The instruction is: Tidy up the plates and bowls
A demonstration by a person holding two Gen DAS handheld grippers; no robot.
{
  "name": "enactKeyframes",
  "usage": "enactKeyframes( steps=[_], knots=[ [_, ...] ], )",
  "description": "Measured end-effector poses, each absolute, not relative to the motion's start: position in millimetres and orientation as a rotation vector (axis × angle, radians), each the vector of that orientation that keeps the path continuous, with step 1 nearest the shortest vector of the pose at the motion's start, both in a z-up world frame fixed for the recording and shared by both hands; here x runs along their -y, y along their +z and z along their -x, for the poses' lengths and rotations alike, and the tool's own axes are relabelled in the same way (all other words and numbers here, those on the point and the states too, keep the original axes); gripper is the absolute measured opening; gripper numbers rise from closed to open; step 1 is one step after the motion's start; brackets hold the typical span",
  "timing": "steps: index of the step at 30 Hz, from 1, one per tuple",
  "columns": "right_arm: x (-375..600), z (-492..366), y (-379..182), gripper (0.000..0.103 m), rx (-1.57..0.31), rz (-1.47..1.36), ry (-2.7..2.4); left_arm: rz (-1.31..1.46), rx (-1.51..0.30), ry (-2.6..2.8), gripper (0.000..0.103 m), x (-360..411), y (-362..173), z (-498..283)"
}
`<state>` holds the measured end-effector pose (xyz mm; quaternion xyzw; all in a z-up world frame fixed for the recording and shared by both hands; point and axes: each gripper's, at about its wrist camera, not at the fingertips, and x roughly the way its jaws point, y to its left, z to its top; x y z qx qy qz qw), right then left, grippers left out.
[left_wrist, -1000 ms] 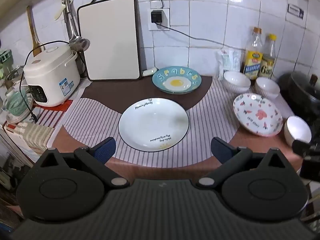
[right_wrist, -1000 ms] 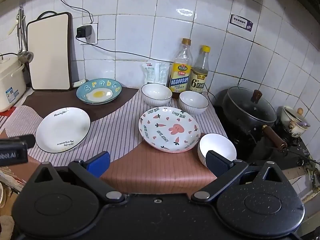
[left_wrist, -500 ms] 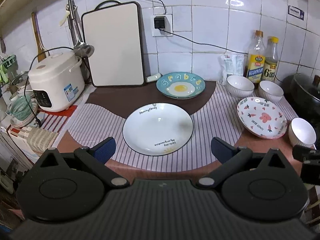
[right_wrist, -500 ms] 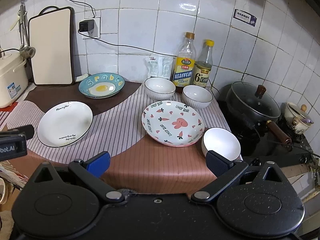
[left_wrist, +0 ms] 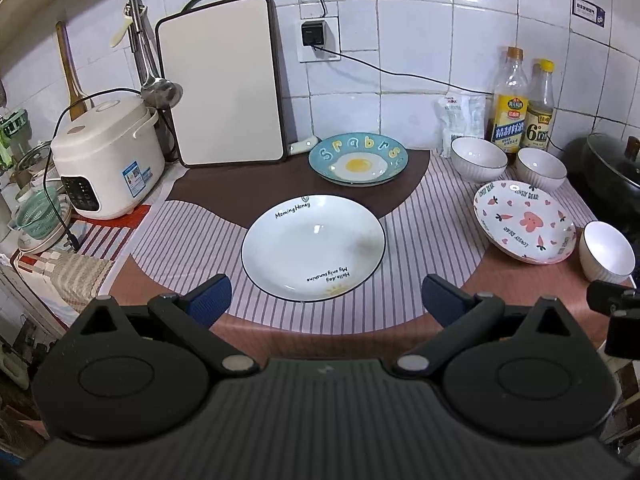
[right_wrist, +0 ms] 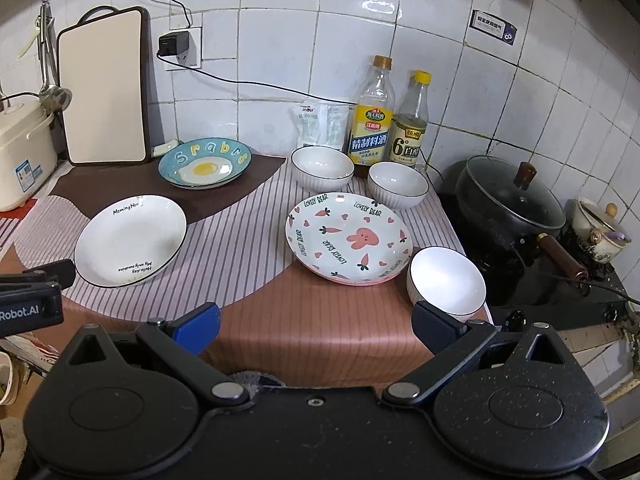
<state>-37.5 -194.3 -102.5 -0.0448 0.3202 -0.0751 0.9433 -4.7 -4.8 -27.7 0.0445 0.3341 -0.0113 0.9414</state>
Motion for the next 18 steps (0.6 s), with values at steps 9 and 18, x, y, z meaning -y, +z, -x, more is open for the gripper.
enactKeyframes(
  steps=[9,18],
  knots=[
    [196.1,35.9,-109.1,0.103,-0.633,0.054,-0.153,-0.088,-0.662,-0.03,0.103,4.1,-28.6,5.9],
    [199.1,33.5,-111.5,0.103,-0.633,0.038,-0.165,-0.026,-0.7,-0.059,0.103,-2.0,-29.3,2.7]
  ],
)
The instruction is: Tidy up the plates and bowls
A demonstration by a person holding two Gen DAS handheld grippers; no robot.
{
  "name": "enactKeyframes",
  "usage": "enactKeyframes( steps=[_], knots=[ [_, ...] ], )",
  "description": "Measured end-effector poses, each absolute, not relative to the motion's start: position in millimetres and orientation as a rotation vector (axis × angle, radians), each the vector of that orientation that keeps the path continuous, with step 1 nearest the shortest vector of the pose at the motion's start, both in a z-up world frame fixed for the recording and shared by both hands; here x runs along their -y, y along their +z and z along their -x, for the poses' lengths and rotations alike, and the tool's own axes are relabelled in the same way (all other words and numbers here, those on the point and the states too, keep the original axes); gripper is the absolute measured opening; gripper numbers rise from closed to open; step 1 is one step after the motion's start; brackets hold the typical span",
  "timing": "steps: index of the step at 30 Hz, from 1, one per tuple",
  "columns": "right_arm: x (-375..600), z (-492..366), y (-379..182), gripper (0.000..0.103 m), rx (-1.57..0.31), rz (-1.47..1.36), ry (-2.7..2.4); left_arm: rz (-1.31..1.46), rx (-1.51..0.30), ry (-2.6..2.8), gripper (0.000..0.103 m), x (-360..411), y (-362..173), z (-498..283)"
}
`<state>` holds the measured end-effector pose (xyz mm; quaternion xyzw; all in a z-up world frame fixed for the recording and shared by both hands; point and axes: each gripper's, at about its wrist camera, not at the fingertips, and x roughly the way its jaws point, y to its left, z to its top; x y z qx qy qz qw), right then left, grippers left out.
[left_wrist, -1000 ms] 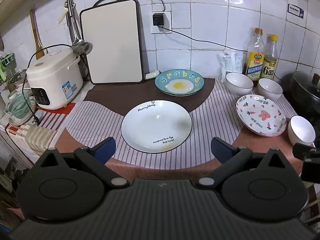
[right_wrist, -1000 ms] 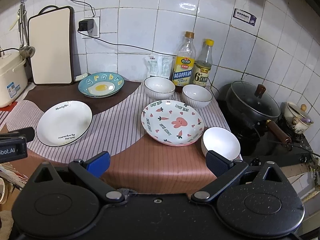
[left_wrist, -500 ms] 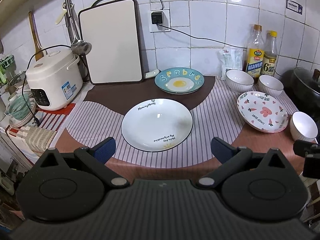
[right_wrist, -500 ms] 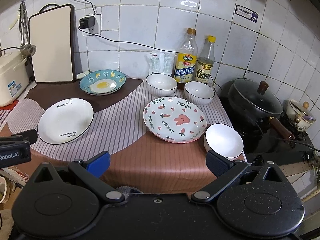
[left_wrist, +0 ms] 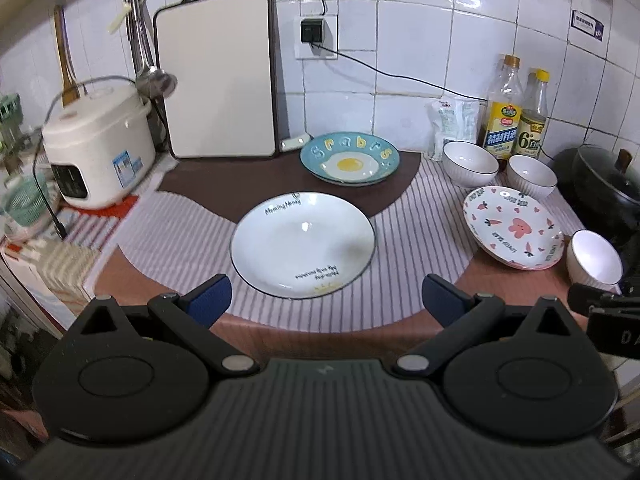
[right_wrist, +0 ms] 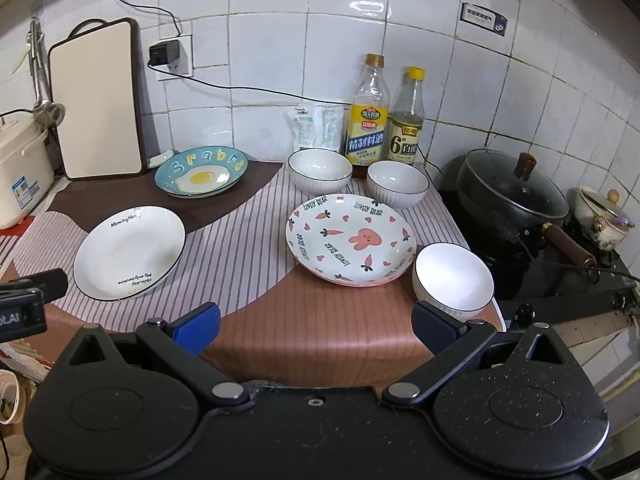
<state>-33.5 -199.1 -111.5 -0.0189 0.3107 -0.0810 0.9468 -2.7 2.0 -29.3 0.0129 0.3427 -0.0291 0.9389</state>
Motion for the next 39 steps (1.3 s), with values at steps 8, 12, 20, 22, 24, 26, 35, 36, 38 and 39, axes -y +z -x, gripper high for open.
enactKeyframes(
  steps=[8,12,20,22,24,26,35,36,38,39],
  knots=[
    [196,35,-111,0.103,-0.628,0.05,-0.168,-0.028,-0.689,-0.041,0.103,-6,-28,1],
    [195,40,-108,0.103,-0.596,0.06,-0.151,-0.053,-0.668,-0.059,0.103,-14,-23,-6],
    [186,45,-104,0.103,-0.404,0.023,-0.001,0.01,-0.606,-0.072,0.101,-62,-5,-29],
    [182,40,-107,0.103,-0.369,-0.004,0.046,0.031,-0.612,-0.071,0.1,-72,-7,-37],
    [177,30,-111,0.103,-0.359,-0.022,0.096,0.048,-0.624,-0.07,0.1,-82,-10,-45],
    [168,20,-113,0.103,-0.367,-0.019,0.127,0.056,-0.641,-0.068,0.1,-91,-15,-52],
    [133,-24,-128,0.102,-0.342,0.049,0.283,0.054,-0.71,-0.052,0.097,-119,-47,-88],
    [129,-30,-132,0.102,-0.345,0.054,0.294,0.052,-0.713,-0.05,0.095,-121,-52,-93],
    [123,-45,-144,0.102,-0.35,0.061,0.326,0.055,-0.714,-0.063,0.092,-123,-63,-103],
    [121,-52,-150,0.101,-0.365,0.06,0.332,0.062,-0.717,-0.071,0.092,-124,-69,-108]
  ],
)
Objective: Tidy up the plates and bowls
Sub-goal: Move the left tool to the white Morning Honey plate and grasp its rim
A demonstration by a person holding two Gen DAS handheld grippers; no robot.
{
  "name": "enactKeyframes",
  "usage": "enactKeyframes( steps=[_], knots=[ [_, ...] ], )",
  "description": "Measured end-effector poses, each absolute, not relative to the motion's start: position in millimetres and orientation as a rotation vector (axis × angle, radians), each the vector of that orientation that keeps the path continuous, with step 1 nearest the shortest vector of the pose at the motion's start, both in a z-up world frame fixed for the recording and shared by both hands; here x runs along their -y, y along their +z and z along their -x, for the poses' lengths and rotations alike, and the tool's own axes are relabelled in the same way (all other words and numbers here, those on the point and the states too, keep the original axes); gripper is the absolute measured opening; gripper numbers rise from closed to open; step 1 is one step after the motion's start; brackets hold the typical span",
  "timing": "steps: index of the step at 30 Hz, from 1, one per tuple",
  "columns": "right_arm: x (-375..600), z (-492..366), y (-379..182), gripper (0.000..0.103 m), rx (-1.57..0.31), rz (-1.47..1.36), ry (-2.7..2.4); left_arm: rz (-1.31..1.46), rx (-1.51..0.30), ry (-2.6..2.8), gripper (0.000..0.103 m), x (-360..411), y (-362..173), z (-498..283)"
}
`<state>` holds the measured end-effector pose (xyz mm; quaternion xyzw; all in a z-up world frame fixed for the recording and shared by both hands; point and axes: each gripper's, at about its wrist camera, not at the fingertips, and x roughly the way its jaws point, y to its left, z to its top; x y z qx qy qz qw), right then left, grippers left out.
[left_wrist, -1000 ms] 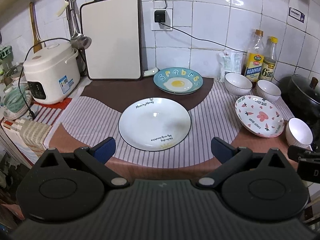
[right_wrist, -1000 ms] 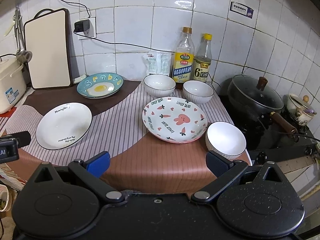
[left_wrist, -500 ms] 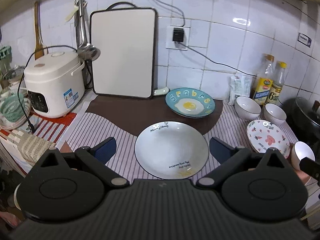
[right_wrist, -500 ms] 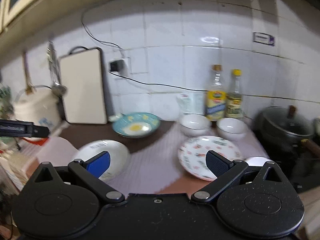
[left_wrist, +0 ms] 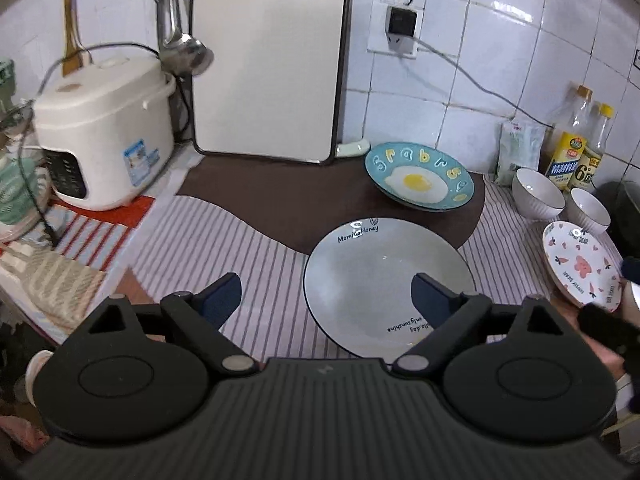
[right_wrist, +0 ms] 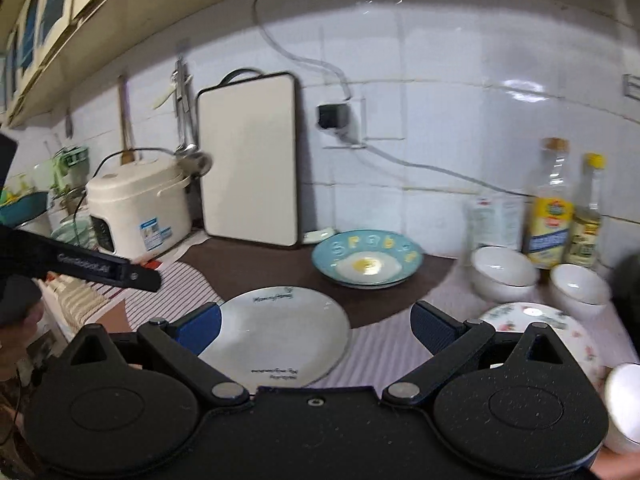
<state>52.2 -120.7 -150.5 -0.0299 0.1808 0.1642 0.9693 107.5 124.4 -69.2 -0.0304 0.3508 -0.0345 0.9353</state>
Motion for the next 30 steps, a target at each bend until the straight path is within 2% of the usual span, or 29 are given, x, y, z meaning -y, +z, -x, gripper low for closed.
enactKeyframes(
  steps=[4,8,10,12,15,18,21,23,28,30],
  knots=[
    [116,-87,-182,0.088,-0.44,0.014,0.34,0.104,-0.734,-0.097,0.088,-131,-98,-130],
    [112,-116,-211,0.086,-0.505,-0.017,0.348,0.071,-0.801,-0.077,0.083,-133,-127,-157],
    [111,-127,-224,0.079,-0.541,-0.032,0.344,0.069,-0.847,-0.076,0.076,-136,-141,-171],
    [111,-137,-233,0.075,-0.568,-0.061,0.348,0.076,-0.89,-0.07,0.062,-141,-153,-180],
    [110,-147,-243,0.074,-0.574,-0.09,0.343,0.09,-0.924,-0.105,0.048,-144,-164,-189],
    [110,-157,-249,0.074,-0.585,-0.085,0.321,0.07,-0.935,-0.105,0.038,-144,-172,-198],
    [115,-169,-253,0.074,-0.594,-0.117,0.311,0.076,-0.956,-0.127,0.035,-145,-180,-206],
    [118,-174,-255,0.067,-0.602,-0.142,0.312,0.089,-0.97,-0.141,0.034,-147,-183,-211],
    [117,-180,-260,0.038,-0.627,-0.152,0.338,0.149,-0.99,-0.17,0.026,-149,-188,-218],
    [115,-183,-262,0.029,-0.642,-0.151,0.333,0.187,-1.004,-0.188,0.022,-151,-190,-220]
  ],
)
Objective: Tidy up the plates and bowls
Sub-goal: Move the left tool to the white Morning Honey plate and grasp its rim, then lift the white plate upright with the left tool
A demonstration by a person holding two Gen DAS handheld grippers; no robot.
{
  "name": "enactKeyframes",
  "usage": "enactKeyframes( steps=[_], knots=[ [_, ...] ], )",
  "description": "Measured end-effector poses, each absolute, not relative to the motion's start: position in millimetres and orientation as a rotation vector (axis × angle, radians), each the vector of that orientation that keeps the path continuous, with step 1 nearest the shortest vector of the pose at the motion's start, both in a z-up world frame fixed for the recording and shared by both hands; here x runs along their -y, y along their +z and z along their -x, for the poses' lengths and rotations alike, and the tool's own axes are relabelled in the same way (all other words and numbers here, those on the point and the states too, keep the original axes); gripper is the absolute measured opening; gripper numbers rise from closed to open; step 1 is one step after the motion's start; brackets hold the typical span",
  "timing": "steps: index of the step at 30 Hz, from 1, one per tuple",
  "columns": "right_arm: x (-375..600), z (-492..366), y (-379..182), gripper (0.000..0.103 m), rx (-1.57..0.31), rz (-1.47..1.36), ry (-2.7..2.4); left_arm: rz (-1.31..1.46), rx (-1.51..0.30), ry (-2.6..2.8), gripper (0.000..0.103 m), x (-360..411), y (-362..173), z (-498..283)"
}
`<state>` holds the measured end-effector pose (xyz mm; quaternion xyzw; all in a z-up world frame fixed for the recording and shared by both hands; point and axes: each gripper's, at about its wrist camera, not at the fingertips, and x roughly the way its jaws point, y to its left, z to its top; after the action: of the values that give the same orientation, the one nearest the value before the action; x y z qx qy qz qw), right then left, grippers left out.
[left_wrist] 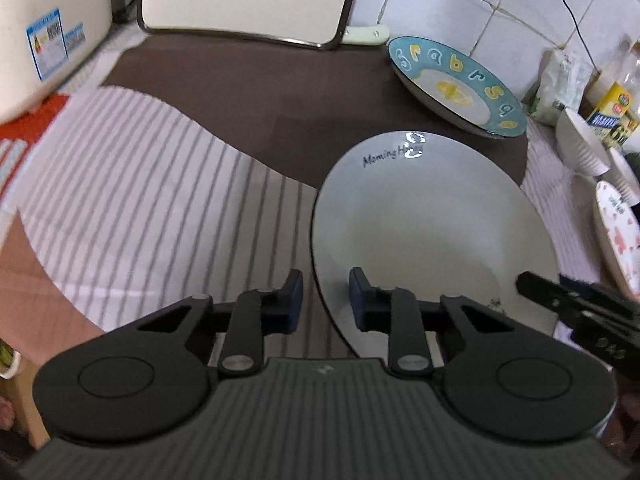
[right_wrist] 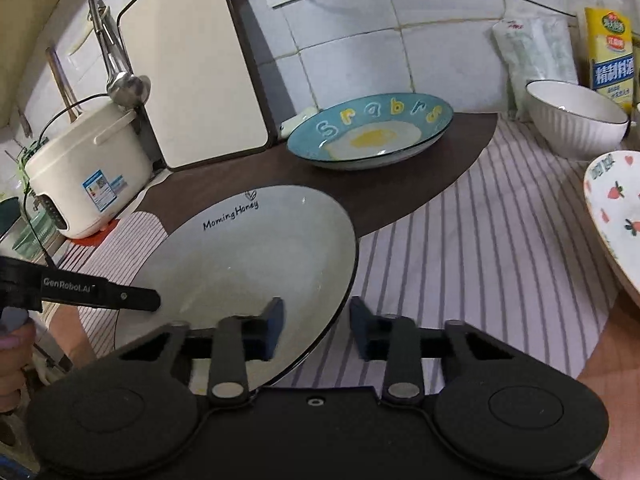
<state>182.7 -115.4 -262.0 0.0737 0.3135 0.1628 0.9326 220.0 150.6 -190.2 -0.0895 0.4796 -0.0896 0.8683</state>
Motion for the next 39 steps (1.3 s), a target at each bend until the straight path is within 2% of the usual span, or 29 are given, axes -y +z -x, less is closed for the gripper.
enactKeyframes(
  steps=[3,21,39],
  knots=[
    [115,-186,-265,0.026,-0.654,-0.157,0.335,0.228,-1.024,-0.204,0.022,-151,-193,-222],
    [122,-187,-258,0.025,-0.641,-0.097,0.385,0.207,-1.017,-0.184,0.022,-138,-191,-219],
    [197,-151,-215,0.025,-0.559,-0.145,0.202,0.139,-0.978,-0.383,0.022,-54,-162,-232]
  ],
)
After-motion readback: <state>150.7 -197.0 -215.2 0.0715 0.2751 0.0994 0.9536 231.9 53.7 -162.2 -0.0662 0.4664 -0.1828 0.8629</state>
